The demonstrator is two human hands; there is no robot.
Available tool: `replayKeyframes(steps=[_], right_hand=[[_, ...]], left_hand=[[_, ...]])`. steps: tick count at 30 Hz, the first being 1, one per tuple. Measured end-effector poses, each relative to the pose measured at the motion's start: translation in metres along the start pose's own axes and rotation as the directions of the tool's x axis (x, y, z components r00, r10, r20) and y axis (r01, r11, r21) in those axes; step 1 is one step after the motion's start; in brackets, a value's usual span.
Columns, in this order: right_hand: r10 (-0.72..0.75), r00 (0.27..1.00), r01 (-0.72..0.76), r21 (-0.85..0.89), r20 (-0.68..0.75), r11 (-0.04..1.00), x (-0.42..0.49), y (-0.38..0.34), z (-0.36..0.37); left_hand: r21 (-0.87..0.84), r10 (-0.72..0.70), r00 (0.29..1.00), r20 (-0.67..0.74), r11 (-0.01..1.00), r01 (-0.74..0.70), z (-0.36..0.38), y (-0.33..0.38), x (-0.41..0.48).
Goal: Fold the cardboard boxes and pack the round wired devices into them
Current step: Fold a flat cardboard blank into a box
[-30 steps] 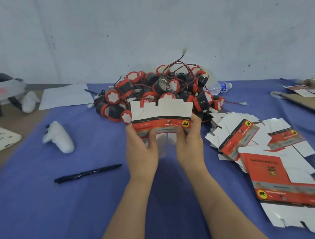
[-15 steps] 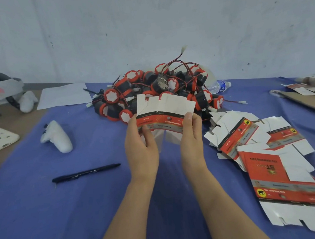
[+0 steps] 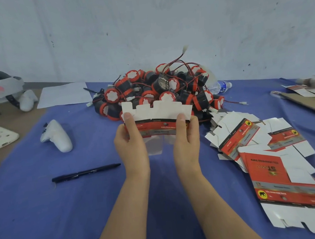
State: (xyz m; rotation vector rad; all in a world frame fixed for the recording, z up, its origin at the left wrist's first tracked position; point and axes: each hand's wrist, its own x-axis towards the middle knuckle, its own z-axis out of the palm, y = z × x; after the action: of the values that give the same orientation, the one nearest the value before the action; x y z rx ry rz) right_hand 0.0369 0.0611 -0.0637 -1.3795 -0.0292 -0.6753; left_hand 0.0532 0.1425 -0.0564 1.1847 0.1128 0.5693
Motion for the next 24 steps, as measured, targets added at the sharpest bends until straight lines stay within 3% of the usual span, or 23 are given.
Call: replayKeyframes(steps=[7, 12, 14, 16, 18, 21, 24], right_hand=[[-0.041, 0.999, 0.041, -0.011, 0.010, 0.999, 0.003, -0.001, -0.003], [-0.165, 0.973, 0.194, -0.183, 0.163, 0.964, -0.005, 0.000, 0.011], [-0.132, 0.963, 0.169, -0.144, 0.237, 0.975, -0.007, 0.002, 0.014], [-0.105, 0.970, 0.134, -0.119, 0.221, 0.984, -0.001, 0.002, 0.007], [-0.084, 0.980, 0.108, -0.130, 0.178, 0.986, 0.006, 0.000, -0.003], [0.032, 0.972, -0.020, -0.051, 0.234, 0.998, 0.010, 0.000, -0.011], [0.130, 0.956, -0.140, 0.021, 0.262, 0.990, 0.010, 0.003, -0.009]], left_hand=[[-0.048, -0.036, 0.998, 0.059, 0.998, 0.039, 0.000, 0.003, -0.001], [-0.032, -0.057, 0.954, 0.295, 0.997, 0.069, 0.008, 0.004, -0.014], [-0.081, -0.097, 0.911, 0.402, 0.987, 0.141, 0.008, 0.006, -0.018], [-0.133, -0.098, 0.895, 0.436, 0.976, 0.172, 0.006, 0.008, -0.017], [-0.112, -0.009, 0.918, 0.396, 0.992, 0.058, 0.006, 0.009, -0.018], [0.017, 0.152, 0.919, 0.365, 0.985, -0.170, 0.007, 0.008, -0.021], [0.083, 0.179, 0.925, 0.335, 0.972, -0.219, 0.004, 0.005, -0.019]])
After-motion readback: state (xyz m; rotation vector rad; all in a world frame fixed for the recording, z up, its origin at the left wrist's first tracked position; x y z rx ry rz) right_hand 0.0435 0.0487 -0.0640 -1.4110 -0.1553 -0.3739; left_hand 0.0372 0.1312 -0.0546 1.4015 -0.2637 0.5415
